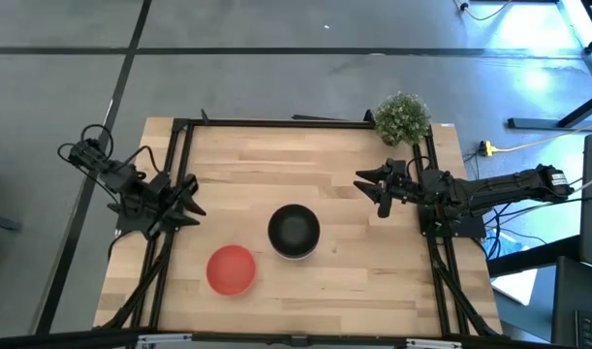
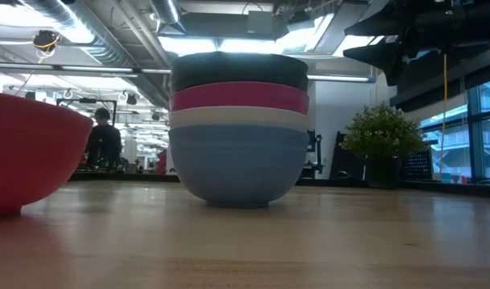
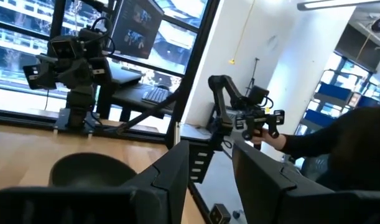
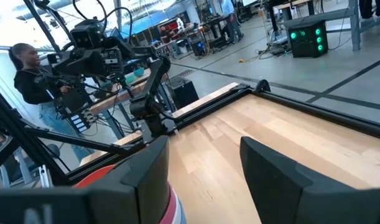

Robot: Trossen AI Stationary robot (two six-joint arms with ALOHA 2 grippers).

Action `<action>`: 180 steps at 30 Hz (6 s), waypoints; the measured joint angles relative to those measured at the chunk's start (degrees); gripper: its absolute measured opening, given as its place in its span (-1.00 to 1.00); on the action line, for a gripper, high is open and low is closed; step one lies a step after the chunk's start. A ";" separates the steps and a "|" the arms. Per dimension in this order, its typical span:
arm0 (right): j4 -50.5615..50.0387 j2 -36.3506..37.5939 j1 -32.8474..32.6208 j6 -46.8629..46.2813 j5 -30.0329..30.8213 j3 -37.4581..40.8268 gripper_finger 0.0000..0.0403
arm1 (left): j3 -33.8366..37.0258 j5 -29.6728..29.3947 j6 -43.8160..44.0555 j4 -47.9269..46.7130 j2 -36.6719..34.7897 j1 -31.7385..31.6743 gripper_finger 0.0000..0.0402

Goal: Nest bowls inside each other
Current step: Stack the orange bowl on top of the black bowl

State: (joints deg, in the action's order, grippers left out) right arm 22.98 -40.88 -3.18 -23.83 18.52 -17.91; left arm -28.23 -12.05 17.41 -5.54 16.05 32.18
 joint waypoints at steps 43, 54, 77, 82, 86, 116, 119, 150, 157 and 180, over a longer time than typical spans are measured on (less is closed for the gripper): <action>-0.07 0.00 -0.04 -6.85 -0.05 0.07 -0.01 | -0.02 -4.31 10.28 -13.96 0.04 -0.02 -0.43; -0.09 0.00 -2.78 -8.79 -0.07 0.07 -0.01 | -0.04 -4.90 21.68 -28.62 2.08 -0.02 -0.43; -0.76 0.02 -3.98 -8.92 1.36 0.07 -0.01 | -0.07 6.87 30.74 -24.28 22.67 0.08 -0.43; -0.97 0.00 -3.96 -8.94 1.38 0.07 -0.01 | -0.09 7.10 32.42 -23.73 26.71 1.28 -0.43; -1.05 0.00 -3.96 -8.90 1.38 0.07 -0.01 | -0.09 7.10 34.71 -23.37 30.25 2.07 -0.43; -1.53 0.02 -3.98 -7.41 1.40 0.04 -0.01 | -10.10 6.13 38.16 -35.40 47.06 2.45 -0.43; -1.53 0.02 -3.98 -7.30 1.40 0.04 -0.01 | -10.10 7.30 38.55 -35.11 48.08 2.32 -0.43; -1.57 0.02 -3.98 -6.97 1.40 0.04 -0.01 | -10.10 7.17 37.56 -34.15 51.68 -0.06 -0.98; -1.57 0.02 -3.98 -6.97 0.87 0.04 -0.01 | -10.10 6.18 34.59 -31.51 45.12 -3.73 -0.98; -2.32 0.04 -3.98 -5.70 -3.19 -0.02 -0.01 | -44.58 1.46 15.19 -54.96 49.16 -22.09 -0.99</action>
State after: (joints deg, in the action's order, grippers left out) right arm 20.67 -40.84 -7.16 -29.53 15.33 -17.93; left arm -72.81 -10.60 32.59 -60.49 65.21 10.09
